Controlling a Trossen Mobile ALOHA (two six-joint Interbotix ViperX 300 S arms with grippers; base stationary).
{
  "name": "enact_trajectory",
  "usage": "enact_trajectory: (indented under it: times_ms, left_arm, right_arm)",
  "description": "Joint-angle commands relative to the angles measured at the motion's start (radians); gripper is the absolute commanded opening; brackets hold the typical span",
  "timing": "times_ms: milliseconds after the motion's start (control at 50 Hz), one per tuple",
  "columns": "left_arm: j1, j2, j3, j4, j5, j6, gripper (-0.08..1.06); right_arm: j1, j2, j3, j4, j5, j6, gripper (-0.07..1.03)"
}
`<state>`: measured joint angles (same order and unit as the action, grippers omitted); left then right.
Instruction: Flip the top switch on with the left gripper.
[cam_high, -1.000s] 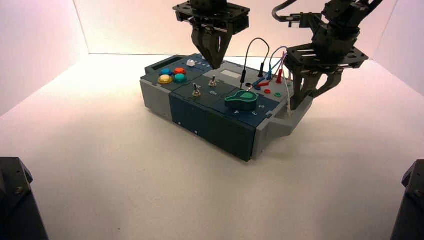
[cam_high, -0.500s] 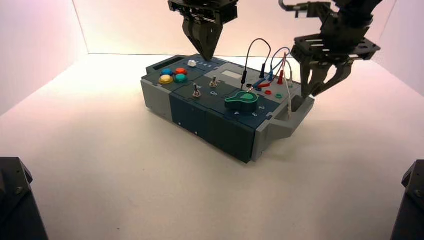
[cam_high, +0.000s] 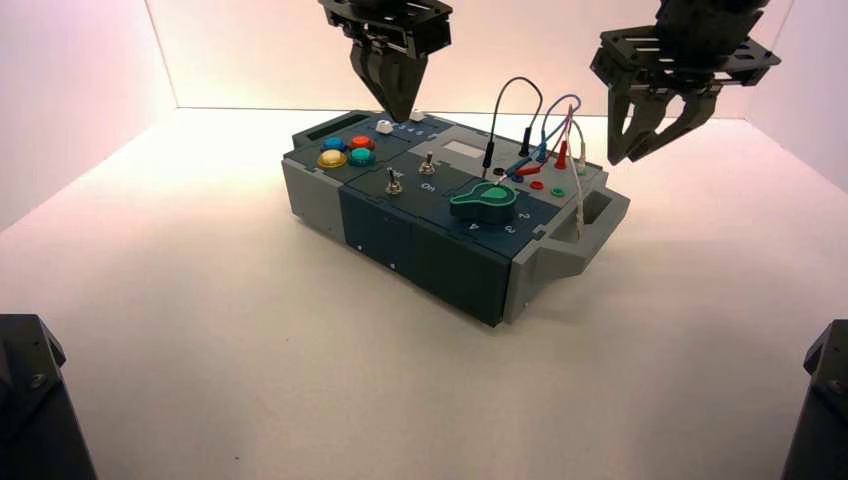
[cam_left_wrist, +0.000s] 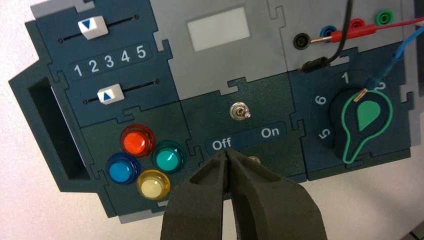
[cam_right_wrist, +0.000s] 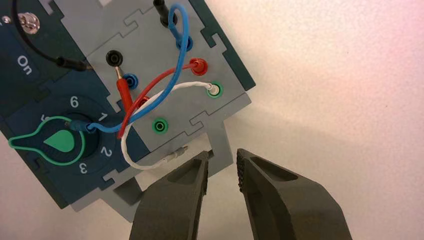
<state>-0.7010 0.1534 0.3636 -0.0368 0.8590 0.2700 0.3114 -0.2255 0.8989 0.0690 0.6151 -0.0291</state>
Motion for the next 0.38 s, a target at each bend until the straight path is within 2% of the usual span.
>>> enact_trajectory:
  times_ms: [20,380]
  left_arm:
    - [0.002,-0.048,-0.011,0.002,-0.002,0.008,-0.03]
    - [0.002,-0.046,-0.006,0.003,-0.011,0.014,-0.03]
  right_arm:
    - [-0.002,-0.012,-0.017,0.003,-0.002,0.005,0.33]
    - [0.005,-0.009,-0.021,0.002,0.011,0.002,0.33]
